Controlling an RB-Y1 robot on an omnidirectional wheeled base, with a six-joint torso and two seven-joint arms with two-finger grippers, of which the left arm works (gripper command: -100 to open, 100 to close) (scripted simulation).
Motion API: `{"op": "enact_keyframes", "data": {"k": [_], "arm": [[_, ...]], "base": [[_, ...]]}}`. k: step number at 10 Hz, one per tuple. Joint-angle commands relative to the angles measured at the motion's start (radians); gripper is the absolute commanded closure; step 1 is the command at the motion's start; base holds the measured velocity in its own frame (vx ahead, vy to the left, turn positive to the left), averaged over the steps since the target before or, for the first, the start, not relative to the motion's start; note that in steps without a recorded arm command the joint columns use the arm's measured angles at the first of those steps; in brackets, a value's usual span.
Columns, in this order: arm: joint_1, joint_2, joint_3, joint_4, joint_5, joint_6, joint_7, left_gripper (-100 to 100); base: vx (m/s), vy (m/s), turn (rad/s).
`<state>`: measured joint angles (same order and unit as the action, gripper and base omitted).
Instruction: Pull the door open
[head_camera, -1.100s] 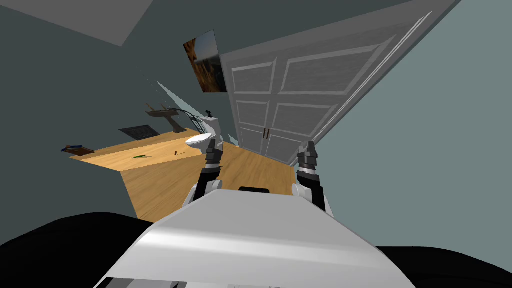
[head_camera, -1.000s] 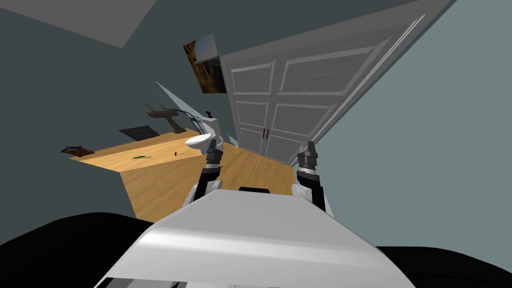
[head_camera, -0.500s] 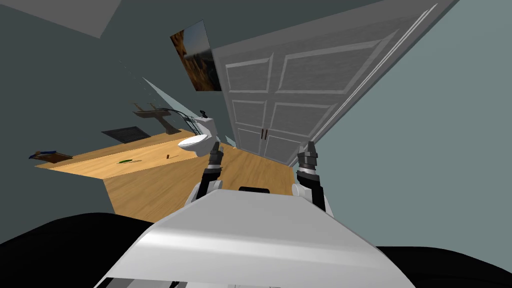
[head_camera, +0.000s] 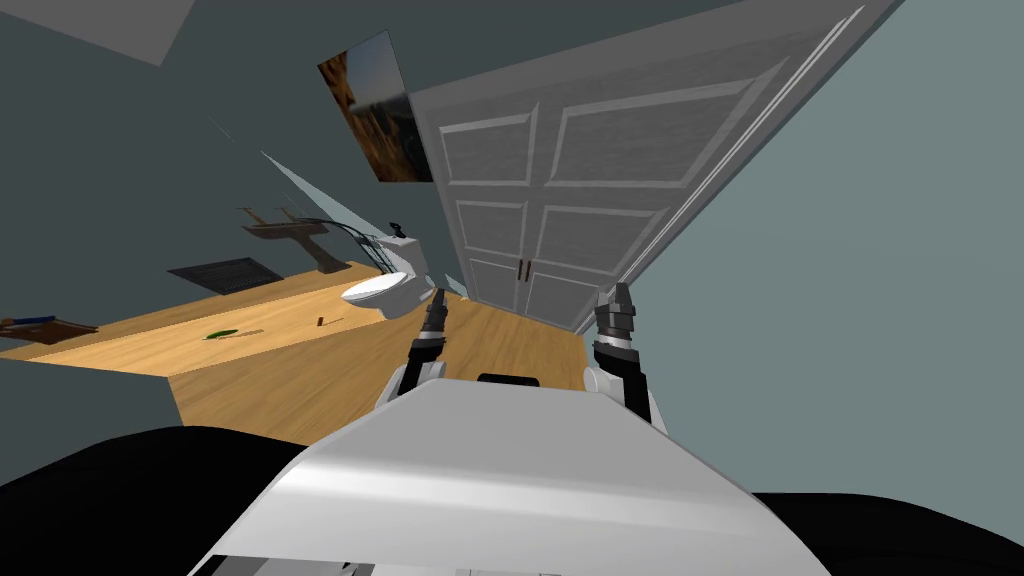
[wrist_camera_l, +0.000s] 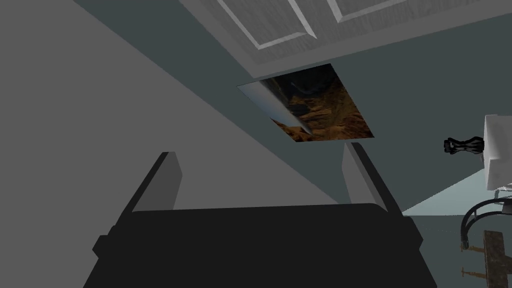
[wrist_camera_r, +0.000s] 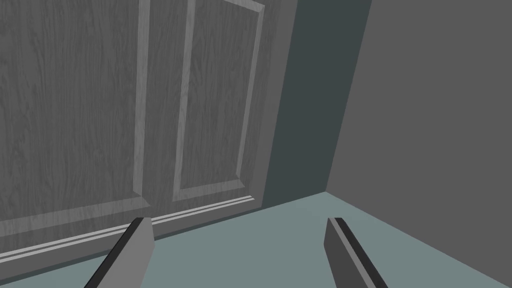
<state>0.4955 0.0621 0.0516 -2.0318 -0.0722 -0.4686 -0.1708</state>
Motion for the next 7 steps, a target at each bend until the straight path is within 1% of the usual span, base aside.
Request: {"op": "enact_keyframes", "data": {"k": [1, 4, 7], "arm": [[-0.013, 0.005, 0.007, 0.032, -0.005, -0.005, -0.033, -100], [-0.031, 0.012, 0.018, 0.096, -0.016, -0.024, -0.095, -100], [-0.05, 0.018, 0.03, 0.165, -0.027, -0.044, -0.162, -100]], "base": [[0.091, -0.023, -0.067], [0.088, -0.022, -0.062], [0.113, -0.027, -0.069]]}}
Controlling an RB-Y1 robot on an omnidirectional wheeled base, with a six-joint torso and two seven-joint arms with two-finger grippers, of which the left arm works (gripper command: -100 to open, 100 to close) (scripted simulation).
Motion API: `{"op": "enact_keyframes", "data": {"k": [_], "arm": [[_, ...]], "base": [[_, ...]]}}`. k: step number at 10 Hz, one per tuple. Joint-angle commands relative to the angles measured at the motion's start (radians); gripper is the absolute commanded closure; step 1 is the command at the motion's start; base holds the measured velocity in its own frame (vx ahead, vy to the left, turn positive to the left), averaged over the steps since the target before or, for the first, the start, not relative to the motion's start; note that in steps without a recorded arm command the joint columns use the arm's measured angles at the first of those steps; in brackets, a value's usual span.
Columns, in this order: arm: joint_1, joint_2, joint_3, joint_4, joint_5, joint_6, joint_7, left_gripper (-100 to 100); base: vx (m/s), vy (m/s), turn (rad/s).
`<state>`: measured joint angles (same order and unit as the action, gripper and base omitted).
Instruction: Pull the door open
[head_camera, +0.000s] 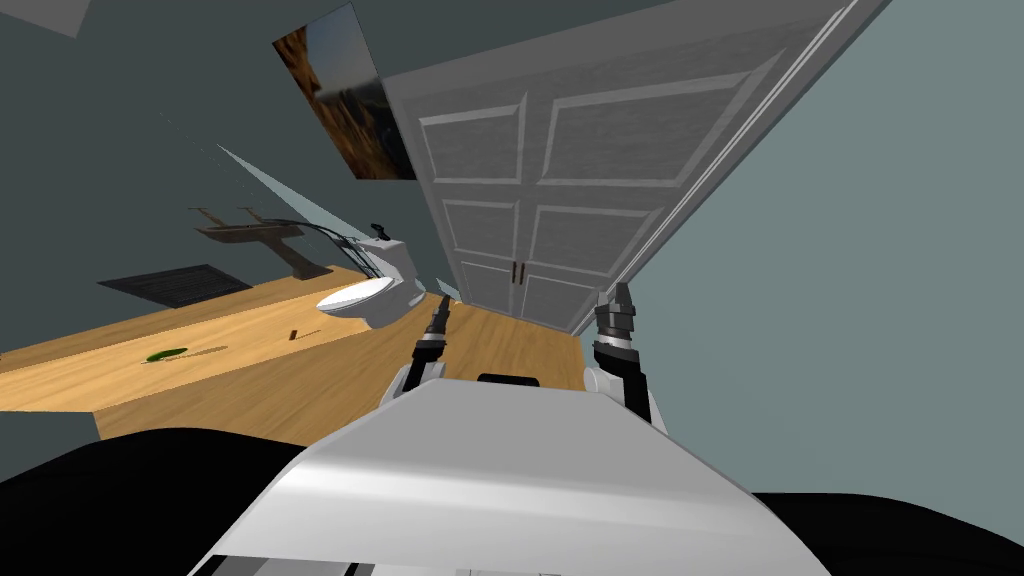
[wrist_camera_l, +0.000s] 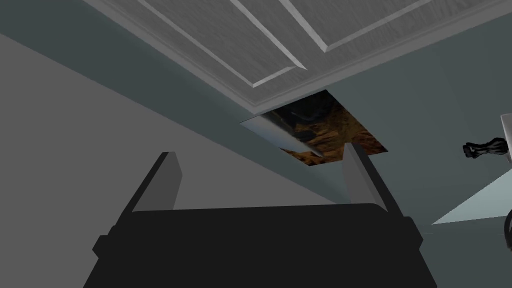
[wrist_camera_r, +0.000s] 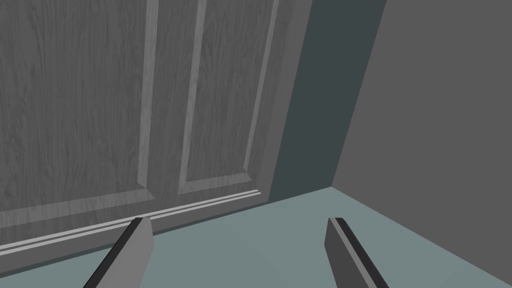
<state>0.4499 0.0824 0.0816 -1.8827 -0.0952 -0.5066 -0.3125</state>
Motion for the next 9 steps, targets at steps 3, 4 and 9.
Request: {"op": "enact_keyframes", "data": {"k": [3, 4, 9], "arm": [[-0.024, 0.004, 0.013, 0.087, -0.016, -0.027, -0.089, -100], [-0.031, 0.006, 0.017, 0.112, -0.02, -0.034, -0.113, -100], [-0.067, 0.013, 0.039, 0.238, -0.041, -0.071, -0.236, -100]], "base": [[0.096, -0.017, -0.081], [0.097, -0.022, -0.072], [0.105, -0.02, -0.075]]}}
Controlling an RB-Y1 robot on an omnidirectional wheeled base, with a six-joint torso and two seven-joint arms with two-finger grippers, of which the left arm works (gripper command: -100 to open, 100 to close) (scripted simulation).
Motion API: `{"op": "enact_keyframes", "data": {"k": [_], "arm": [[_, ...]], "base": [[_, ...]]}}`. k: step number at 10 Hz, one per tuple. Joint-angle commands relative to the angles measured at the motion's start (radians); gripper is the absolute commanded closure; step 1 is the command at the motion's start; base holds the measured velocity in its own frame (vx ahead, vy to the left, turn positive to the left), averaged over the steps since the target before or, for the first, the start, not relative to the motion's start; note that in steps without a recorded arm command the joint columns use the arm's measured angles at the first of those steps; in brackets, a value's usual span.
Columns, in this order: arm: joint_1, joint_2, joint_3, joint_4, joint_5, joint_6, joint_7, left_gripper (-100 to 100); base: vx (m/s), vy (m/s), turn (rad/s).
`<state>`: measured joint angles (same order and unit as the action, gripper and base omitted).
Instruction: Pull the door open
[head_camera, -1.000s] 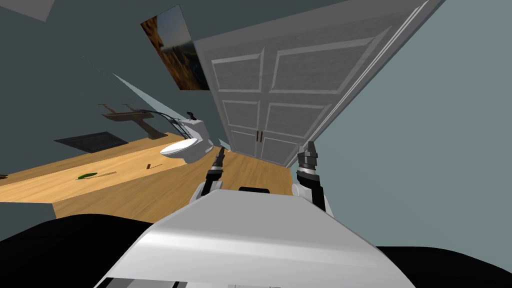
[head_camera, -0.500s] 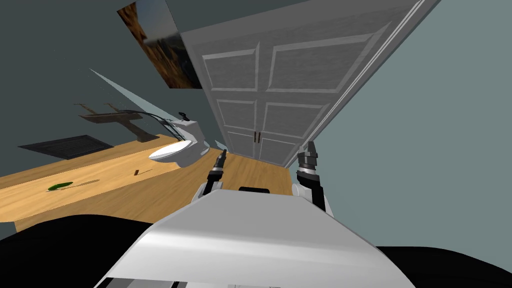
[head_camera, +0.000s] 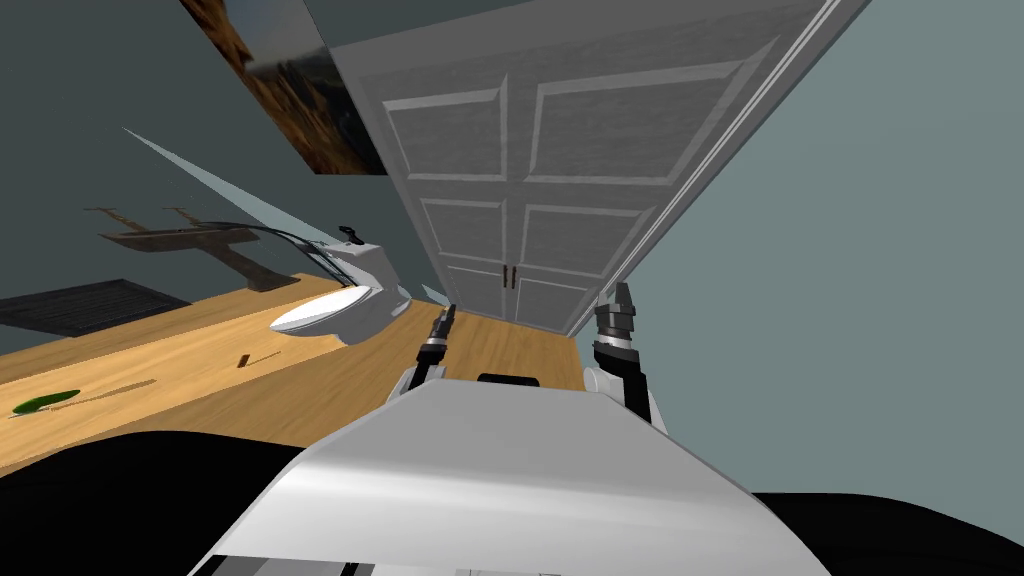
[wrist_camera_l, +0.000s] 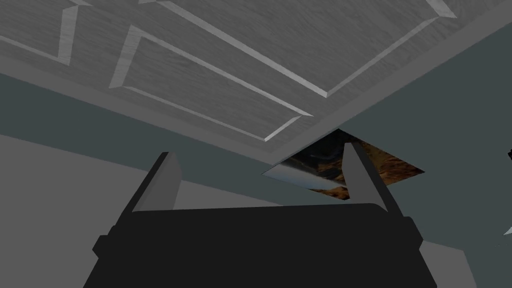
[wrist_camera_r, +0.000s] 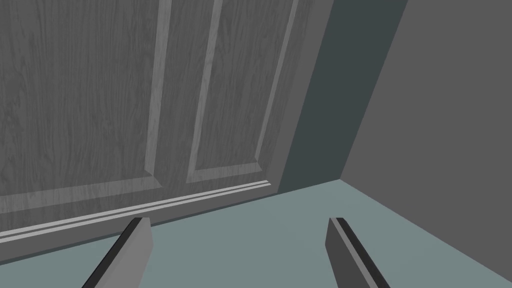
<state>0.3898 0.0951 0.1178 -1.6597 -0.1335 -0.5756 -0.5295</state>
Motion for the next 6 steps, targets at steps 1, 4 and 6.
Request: {"op": "enact_keyframes", "data": {"k": [1, 4, 6], "arm": [[-0.015, 0.001, 0.007, 0.041, -0.008, -0.009, -0.044, -100], [-0.037, 0.004, 0.02, 0.118, -0.02, -0.032, -0.119, -100], [-0.052, 0.006, 0.029, 0.169, -0.029, -0.047, -0.169, -100]], "base": [[0.112, -0.022, -0.097], [0.104, -0.024, -0.082], [0.104, -0.017, -0.087]]}}
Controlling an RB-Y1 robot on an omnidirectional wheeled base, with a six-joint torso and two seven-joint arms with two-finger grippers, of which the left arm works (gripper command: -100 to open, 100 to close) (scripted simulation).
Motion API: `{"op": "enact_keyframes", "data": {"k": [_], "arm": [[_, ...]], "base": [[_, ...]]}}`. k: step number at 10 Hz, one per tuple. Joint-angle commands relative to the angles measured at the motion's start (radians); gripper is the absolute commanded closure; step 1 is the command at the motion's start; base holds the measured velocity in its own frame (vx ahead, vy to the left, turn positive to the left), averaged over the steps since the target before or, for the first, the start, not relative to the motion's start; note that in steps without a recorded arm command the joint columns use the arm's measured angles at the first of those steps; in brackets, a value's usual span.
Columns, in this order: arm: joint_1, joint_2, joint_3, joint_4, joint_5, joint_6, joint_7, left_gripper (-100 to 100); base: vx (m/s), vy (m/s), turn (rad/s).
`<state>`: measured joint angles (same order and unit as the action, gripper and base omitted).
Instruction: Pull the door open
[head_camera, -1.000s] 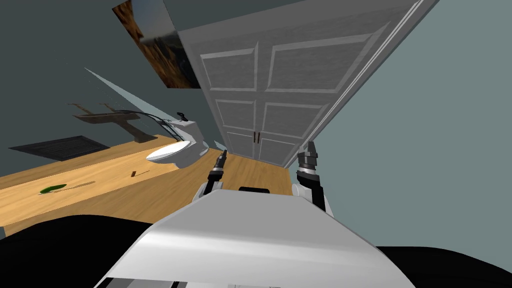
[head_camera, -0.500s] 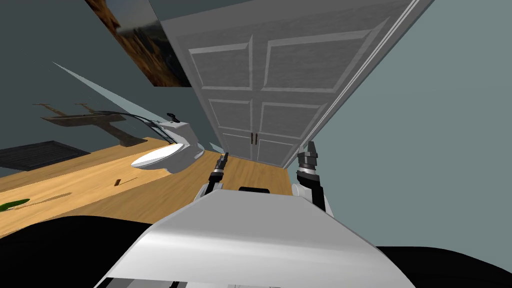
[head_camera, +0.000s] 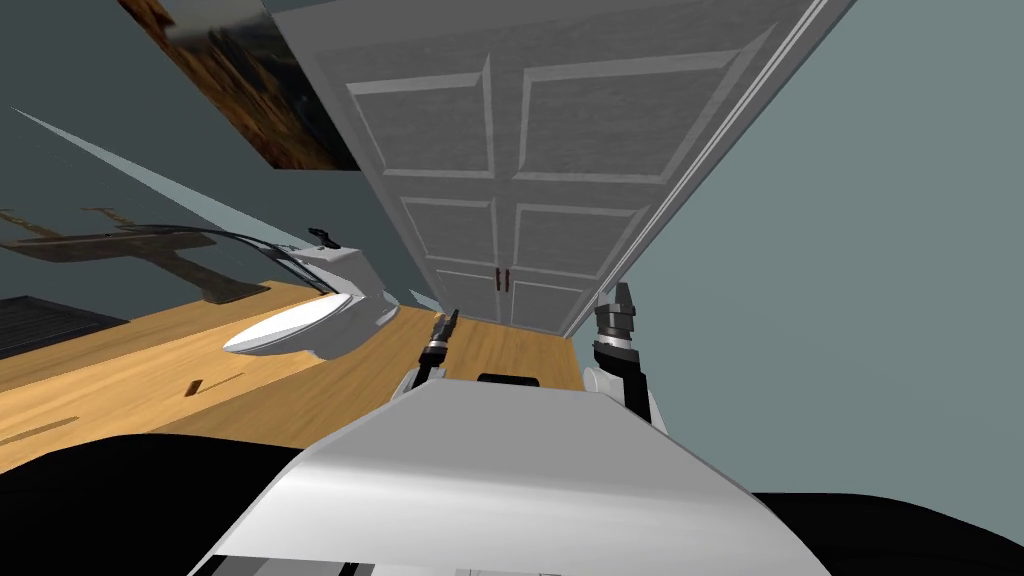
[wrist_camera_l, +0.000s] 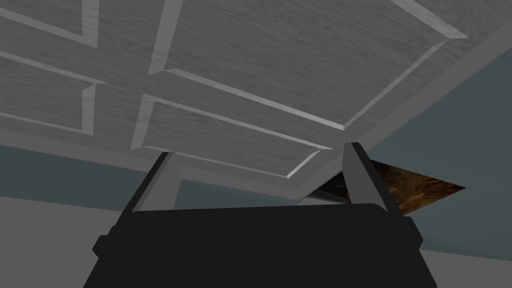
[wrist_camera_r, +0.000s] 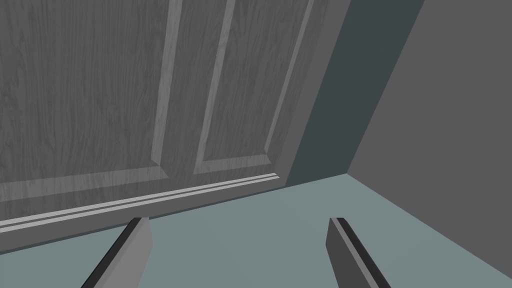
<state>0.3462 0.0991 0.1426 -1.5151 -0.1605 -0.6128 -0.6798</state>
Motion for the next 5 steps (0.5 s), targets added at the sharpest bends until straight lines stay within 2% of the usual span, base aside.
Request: {"op": "enact_keyframes", "data": {"k": [1, 5], "arm": [[-0.016, 0.003, 0.009, 0.05, -0.006, -0.017, -0.044, -100], [-0.046, 0.004, 0.026, 0.149, -0.023, -0.046, -0.141, -100]], "base": [[0.104, -0.024, -0.078], [0.103, -0.018, -0.08]]}}
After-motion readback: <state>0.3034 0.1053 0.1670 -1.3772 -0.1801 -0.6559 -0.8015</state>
